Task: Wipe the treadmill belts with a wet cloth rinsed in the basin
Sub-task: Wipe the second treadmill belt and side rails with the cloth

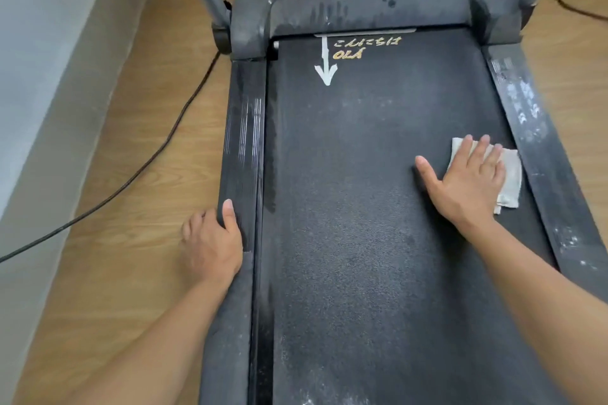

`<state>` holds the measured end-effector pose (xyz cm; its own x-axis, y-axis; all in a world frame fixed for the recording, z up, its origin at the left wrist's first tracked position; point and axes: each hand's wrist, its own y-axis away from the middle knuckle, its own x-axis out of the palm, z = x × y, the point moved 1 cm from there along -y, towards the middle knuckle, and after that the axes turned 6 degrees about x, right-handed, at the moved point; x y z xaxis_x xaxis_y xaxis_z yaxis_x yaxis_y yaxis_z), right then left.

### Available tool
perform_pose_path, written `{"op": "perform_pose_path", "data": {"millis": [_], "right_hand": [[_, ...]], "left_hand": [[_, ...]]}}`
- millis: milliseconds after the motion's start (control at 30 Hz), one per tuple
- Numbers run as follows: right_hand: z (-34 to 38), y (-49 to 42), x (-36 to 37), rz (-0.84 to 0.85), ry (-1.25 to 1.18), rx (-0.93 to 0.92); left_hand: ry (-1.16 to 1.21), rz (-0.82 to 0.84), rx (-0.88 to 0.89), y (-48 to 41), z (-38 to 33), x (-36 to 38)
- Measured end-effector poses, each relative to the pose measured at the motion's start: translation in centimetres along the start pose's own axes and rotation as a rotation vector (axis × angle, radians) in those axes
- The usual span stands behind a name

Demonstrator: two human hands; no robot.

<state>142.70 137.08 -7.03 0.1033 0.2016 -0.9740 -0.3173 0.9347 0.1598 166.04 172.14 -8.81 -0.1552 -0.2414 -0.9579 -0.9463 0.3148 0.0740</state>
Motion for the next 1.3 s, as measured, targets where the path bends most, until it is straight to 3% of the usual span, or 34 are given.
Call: {"op": "perform_pose_path", "data": {"millis": [267, 467, 533, 733, 833, 967, 1033, 1100, 1200, 1300], "right_hand": [[21.5, 10.0, 5.2, 0.074, 0.038, -0.683], [19.3, 10.4, 4.6, 0.09, 0.184, -0.984], [16.2, 8.5, 3.5, 0.091, 0.181, -0.924], [0.8, 0.5, -0.6, 0.053, 0.119, -0.294], [-4.9, -1.2, -2.1, 0.068, 0.083, -0.145], [-2.7, 1.3, -1.0, 0.018, -0.03, 0.083], [0.5, 3.4, -0.2, 0.009, -0.052, 0.113], [4.6, 6.0, 1.0, 0.009, -0.021, -0.052], [11.3, 11.9, 3.4, 0.061, 0.031, -0.465], [13.3, 17.4, 4.9, 0.106, 0.105, -0.823]], "left_hand": [[0.057, 0.083, -0.045, -0.2, -0.1, -0.1], [0.053, 0.102, -0.041, -0.1, 0.0, -0.4], [0.06, 0.106, -0.039, -0.2, 0.1, -0.4], [0.042, 0.098, -0.042, -0.2, 0.3, -0.2], [0.05, 0.094, -0.038, -0.1, 0.1, -0.4], [0.033, 0.085, -0.046, -0.1, 0.0, -0.2], [0.021, 0.087, -0.048, -0.2, -0.2, -0.2], [0.011, 0.087, -0.035, -0.1, -0.2, -0.2], [0.012, 0.081, -0.028, 0.0, -0.1, -0.4], [0.01, 0.07, -0.024, 0.0, -0.1, -0.5]]}}
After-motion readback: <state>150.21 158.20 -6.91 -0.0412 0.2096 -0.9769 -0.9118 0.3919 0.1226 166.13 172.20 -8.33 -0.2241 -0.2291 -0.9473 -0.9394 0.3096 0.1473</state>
